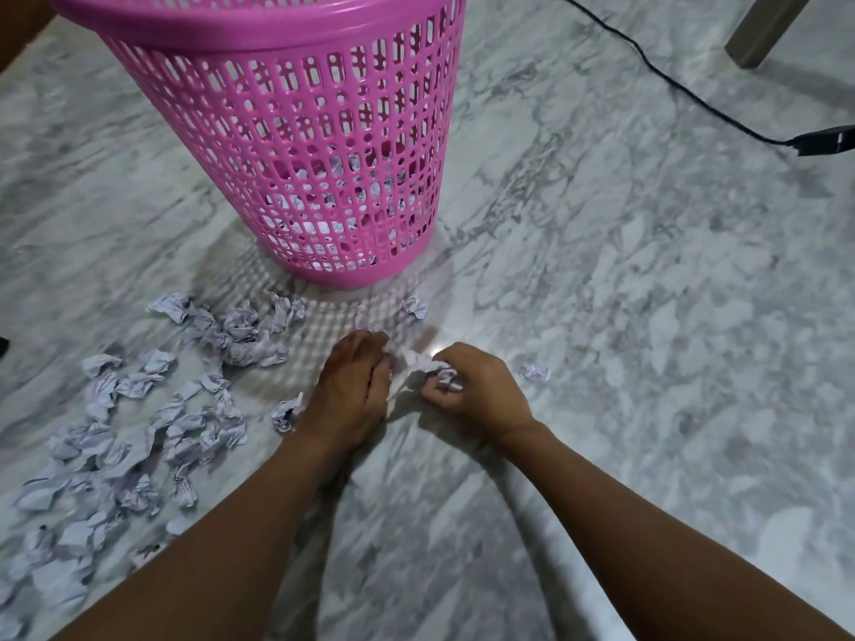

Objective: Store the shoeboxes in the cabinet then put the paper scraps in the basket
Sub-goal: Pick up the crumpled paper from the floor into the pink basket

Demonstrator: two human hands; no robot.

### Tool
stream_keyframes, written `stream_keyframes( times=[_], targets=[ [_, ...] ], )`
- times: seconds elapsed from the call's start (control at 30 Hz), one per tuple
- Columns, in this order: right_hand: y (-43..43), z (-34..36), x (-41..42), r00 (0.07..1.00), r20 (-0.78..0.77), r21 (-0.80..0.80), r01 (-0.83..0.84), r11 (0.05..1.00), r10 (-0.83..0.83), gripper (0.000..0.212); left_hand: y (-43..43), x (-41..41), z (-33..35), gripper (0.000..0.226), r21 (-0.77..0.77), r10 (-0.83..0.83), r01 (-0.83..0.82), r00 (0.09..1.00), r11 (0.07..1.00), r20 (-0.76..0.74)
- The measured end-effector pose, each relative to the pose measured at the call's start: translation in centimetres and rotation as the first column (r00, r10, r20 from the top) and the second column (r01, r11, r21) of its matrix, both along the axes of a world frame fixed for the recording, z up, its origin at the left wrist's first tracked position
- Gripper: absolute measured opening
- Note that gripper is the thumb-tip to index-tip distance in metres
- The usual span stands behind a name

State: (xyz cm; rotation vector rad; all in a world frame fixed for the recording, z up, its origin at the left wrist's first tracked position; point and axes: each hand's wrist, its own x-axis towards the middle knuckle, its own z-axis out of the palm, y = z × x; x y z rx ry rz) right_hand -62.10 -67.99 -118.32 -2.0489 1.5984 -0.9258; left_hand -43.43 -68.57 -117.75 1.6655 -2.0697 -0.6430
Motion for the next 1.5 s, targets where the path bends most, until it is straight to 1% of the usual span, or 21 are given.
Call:
stream_keyframes(
  times=[0.1, 0.13, 0.23, 0.37, 0.5, 0.57, 0.6, 0.67, 0.8, 0.87, 0.93, 0.97, 1.07, 1.13, 1.17, 1.23, 1.27, 1.33, 1.37, 1.43, 1.5],
  targets=[
    [0.1, 2.0, -1.4, 0.969, 0.168, -0.049, 0.191, 0.980, -0.181, 0.007, 0.1, -0.3, 0.0, 0.040, -0.004, 0.037, -0.037, 0.999, 0.999, 0.021],
    [0.0, 2.7, -2.0, 0.957, 0.187, -0.061, 0.237, 0.970, -0.222, 0.006, 0.1, -0.3, -0.2, 0.039, -0.002, 0.048, -0.048, 0.998, 0.999, 0.040],
    [-0.5, 3.8, -4.3, 0.960, 0.125, -0.093, 0.262, 0.961, -0.250, 0.009, 0.1, -0.5, -0.5, 0.036, -0.007, 0.075, -0.074, 0.995, 0.997, 0.064],
    [0.1, 2.8, -7.2, 0.952, 0.025, -0.022, 0.307, 0.951, -0.307, 0.015, 0.3, -0.6, -0.9, 0.043, -0.008, 0.106, -0.106, 0.993, 0.994, 0.050],
    [1.4, 0.3, -8.2, 0.967, -0.079, 0.143, 0.251, 0.957, -0.242, 0.021, 0.1, -0.6, -2.0, 0.037, -0.088, 0.085, -0.077, 0.991, 0.993, 0.099],
    [2.2, -0.5, -8.0, 0.975, -0.108, 0.216, 0.216, 0.952, -0.196, 0.043, 0.0, -0.5, -2.2, 0.025, -0.126, 0.078, -0.066, 0.993, 0.990, 0.093],
    [2.5, -0.6, -7.9, 0.973, -0.103, 0.219, 0.223, 0.950, -0.205, 0.046, 0.0, -0.5, -2.2, 0.020, -0.136, 0.081, -0.069, 0.993, 0.988, 0.082],
    [2.7, -0.6, -7.6, 0.972, -0.067, 0.202, 0.235, 0.951, -0.226, 0.040, -0.1, -0.6, -2.1, 0.014, -0.148, 0.091, -0.082, 0.994, 0.986, 0.055],
    [2.7, -1.6, -7.4, 0.983, -0.163, 0.077, 0.103, 0.992, -0.089, 0.045, -0.3, -0.7, -1.7, 0.012, -0.143, 0.106, -0.103, 0.994, 0.984, 0.011],
    [2.4, -2.1, -7.3, 0.977, -0.200, 0.015, 0.078, 0.997, -0.074, 0.031, -0.3, -0.6, -1.6, 0.013, -0.140, 0.108, -0.105, 0.994, 0.985, 0.013],
    [2.1, -1.7, -7.1, 0.975, -0.201, 0.059, 0.107, 0.992, -0.093, 0.009, -0.3, -0.7, -1.3, 0.010, -0.135, 0.115, -0.111, 0.993, 0.985, 0.021],
    [1.9, -1.4, -7.0, 0.977, -0.172, 0.108, 0.142, 0.984, -0.123, 0.003, -0.4, -0.8, -1.2, 0.008, -0.130, 0.117, -0.113, 0.993, 0.985, 0.024],
    [1.2, -0.2, -6.5, 0.931, 0.062, 0.277, 0.330, 0.903, -0.359, 0.016, -1.3, -0.9, -0.8, 0.020, -0.137, 0.133, -0.129, 0.991, 0.982, 0.024],
    [1.4, 0.7, -6.3, 0.887, 0.152, 0.234, 0.397, 0.888, -0.437, 0.029, -1.9, -0.9, -0.6, 0.015, -0.141, 0.112, -0.110, 0.994, 0.984, 0.011],
    [1.8, 1.0, -6.1, 0.898, 0.136, 0.194, 0.391, 0.900, -0.419, 0.031, -2.1, -0.9, -0.5, 0.010, -0.141, 0.093, -0.093, 0.996, 0.986, -0.002],
    [2.7, 1.3, -5.6, 0.950, 0.050, 0.155, 0.299, 0.942, -0.310, 0.020, -2.4, -0.9, -0.2, 0.005, -0.151, 0.063, -0.068, 0.997, 0.986, -0.036],
    [3.2, 1.1, -5.3, 0.968, -0.046, 0.159, 0.251, 0.955, -0.247, 0.024, -2.5, -0.9, 0.0, 0.004, -0.171, 0.057, -0.065, 0.997, 0.983, -0.049],
    [3.8, 0.3, -4.7, 0.954, -0.258, 0.121, 0.189, 0.975, -0.153, 0.040, -2.6, -1.1, 0.7, 0.007, -0.206, 0.062, -0.079, 0.994, 0.975, -0.086],
    [3.9, -0.3, -4.4, 0.939, -0.314, 0.066, 0.169, 0.983, -0.140, 0.038, -2.7, -1.2, 1.1, 0.009, -0.216, 0.072, -0.095, 0.991, 0.972, -0.111],
    [4.1, -0.8, -4.1, 0.939, -0.322, 0.030, 0.134, 0.991, -0.117, 0.032, -2.8, -1.3, 2.0, 0.009, -0.235, 0.099, -0.135, 0.982, 0.962, -0.160],
    [3.7, -0.8, -4.4, 0.949, -0.309, 0.085, 0.091, 0.992, -0.061, 0.037, -2.8, -1.0, 2.6, 0.006, -0.262, 0.127, -0.172, 0.975, 0.949, -0.180]
  ],
)
